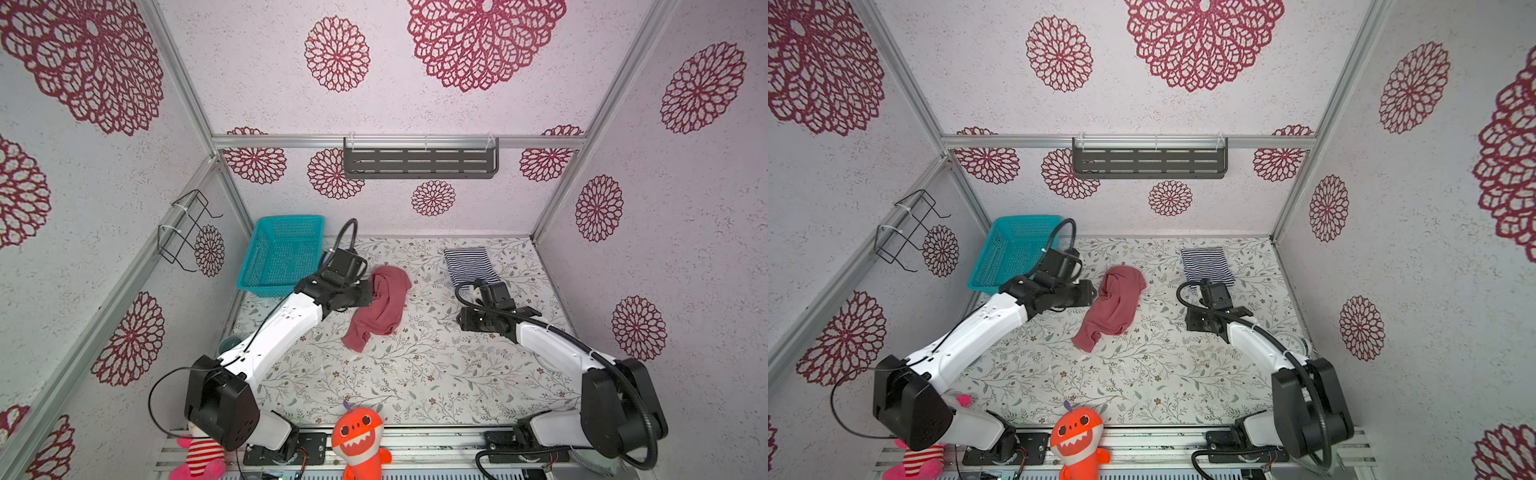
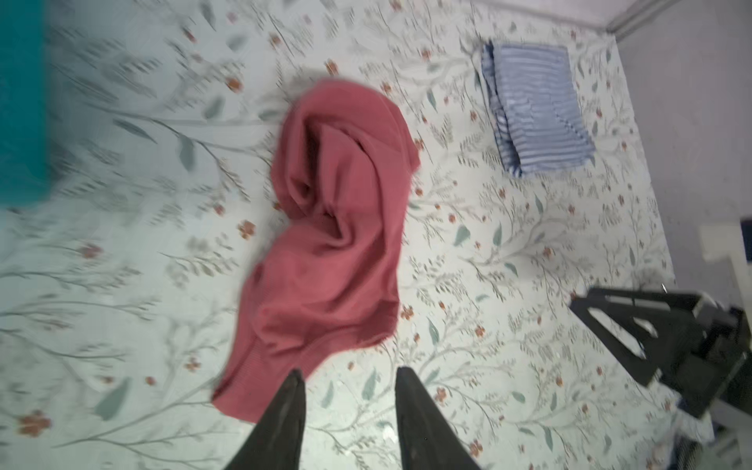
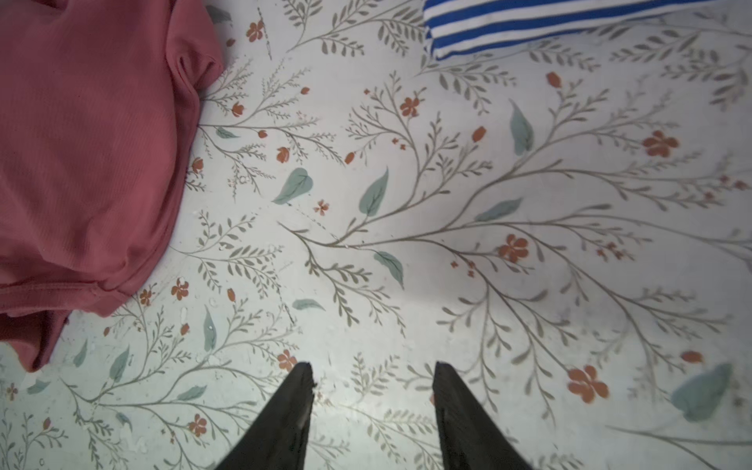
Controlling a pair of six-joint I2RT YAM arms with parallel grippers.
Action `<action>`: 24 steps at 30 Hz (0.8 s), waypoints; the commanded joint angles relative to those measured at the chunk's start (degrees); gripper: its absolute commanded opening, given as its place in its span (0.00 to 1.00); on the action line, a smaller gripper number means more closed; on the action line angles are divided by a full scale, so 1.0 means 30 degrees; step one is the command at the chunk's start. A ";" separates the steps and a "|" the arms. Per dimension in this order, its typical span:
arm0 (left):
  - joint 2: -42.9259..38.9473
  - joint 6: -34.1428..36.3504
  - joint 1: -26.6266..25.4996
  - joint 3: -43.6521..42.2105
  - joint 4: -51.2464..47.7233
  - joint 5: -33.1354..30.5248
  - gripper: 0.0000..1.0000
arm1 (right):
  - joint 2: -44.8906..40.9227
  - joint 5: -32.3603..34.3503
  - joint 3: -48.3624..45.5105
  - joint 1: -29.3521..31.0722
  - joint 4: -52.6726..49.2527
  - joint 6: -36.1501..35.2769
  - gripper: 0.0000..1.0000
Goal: Fold and stack the tank tops
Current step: 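Lift the maroon tank top out and drop it on the table center, then grasp the maroon tank top with both grippers and lift it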
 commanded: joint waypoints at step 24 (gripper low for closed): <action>0.0124 -0.8774 0.2391 -1.2472 1.0366 0.1195 0.59 | 0.8569 -0.1301 0.4975 0.7092 0.5091 0.4953 0.66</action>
